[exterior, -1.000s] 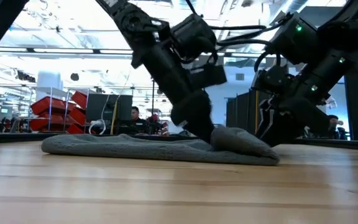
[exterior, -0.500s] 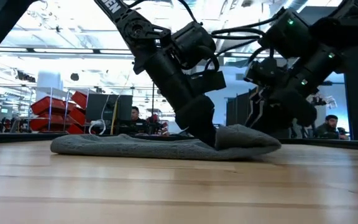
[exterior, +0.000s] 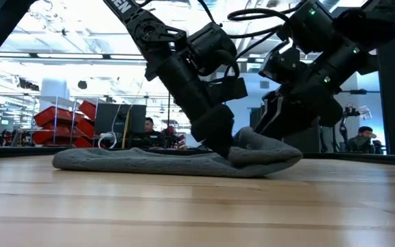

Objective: Roll towel
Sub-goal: Roll the gray towel

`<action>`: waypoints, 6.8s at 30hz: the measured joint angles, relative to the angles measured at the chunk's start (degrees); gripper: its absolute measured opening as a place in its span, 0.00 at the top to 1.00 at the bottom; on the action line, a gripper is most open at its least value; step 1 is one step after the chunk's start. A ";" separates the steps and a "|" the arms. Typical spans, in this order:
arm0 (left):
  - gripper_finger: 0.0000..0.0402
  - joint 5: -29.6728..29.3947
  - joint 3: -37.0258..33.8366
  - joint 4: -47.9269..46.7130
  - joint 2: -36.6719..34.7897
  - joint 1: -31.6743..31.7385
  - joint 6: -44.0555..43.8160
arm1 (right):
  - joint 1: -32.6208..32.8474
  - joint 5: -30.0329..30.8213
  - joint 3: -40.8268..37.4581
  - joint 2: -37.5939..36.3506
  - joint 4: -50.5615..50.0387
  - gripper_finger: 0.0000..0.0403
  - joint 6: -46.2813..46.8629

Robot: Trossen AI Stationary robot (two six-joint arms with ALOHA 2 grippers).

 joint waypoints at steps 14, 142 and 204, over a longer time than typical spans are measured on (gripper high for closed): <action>0.30 0.02 0.10 -1.64 -1.01 -0.29 -1.98 | -1.01 -0.69 5.26 6.72 3.34 0.52 -6.71; 0.30 -31.45 15.43 -50.40 -3.76 -34.91 -77.60 | -9.07 -6.18 32.79 35.19 14.11 0.52 -9.68; 0.80 -43.89 7.47 -56.71 3.81 -35.03 -140.46 | -10.63 -6.50 33.31 35.17 17.52 0.52 -8.24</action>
